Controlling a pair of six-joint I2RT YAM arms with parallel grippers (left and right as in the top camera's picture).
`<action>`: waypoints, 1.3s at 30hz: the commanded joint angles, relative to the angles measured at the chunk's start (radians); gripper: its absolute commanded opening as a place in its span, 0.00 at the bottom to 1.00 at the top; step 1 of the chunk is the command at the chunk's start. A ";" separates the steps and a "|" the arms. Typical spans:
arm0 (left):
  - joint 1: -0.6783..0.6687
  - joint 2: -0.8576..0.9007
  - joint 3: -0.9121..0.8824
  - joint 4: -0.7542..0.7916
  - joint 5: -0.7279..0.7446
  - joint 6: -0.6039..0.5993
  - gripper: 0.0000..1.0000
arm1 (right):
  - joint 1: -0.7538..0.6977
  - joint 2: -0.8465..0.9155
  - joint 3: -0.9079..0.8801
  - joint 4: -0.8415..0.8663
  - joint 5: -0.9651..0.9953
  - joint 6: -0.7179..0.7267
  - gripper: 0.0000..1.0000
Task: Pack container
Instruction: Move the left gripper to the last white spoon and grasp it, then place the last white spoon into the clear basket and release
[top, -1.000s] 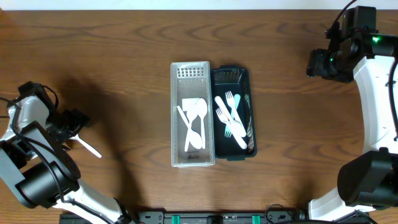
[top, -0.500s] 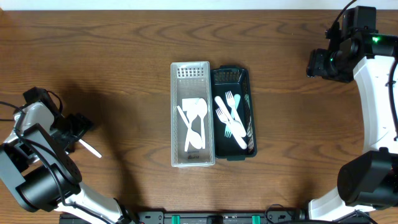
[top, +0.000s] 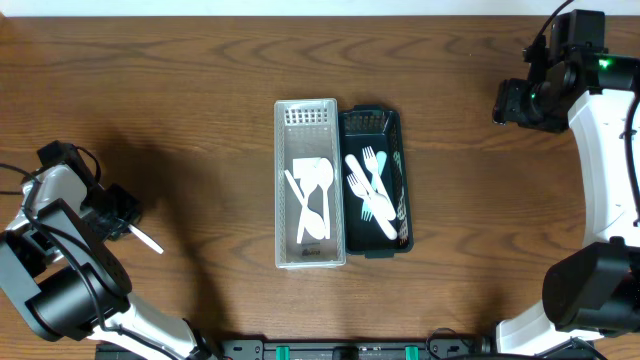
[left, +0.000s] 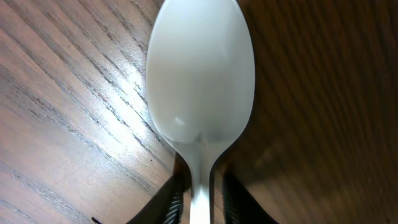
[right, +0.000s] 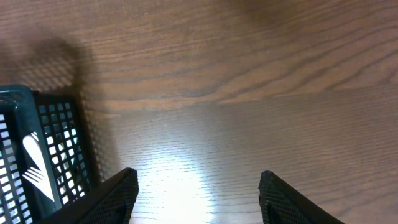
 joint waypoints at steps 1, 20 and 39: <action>0.002 0.050 -0.050 -0.002 -0.003 0.002 0.19 | -0.002 0.004 -0.006 -0.001 -0.003 -0.013 0.66; -0.121 -0.160 0.035 -0.126 -0.003 0.003 0.06 | -0.002 0.004 -0.006 0.000 -0.003 -0.013 0.66; -1.050 -0.511 0.143 -0.174 -0.019 -0.095 0.06 | -0.002 0.004 -0.006 0.004 -0.004 -0.013 0.66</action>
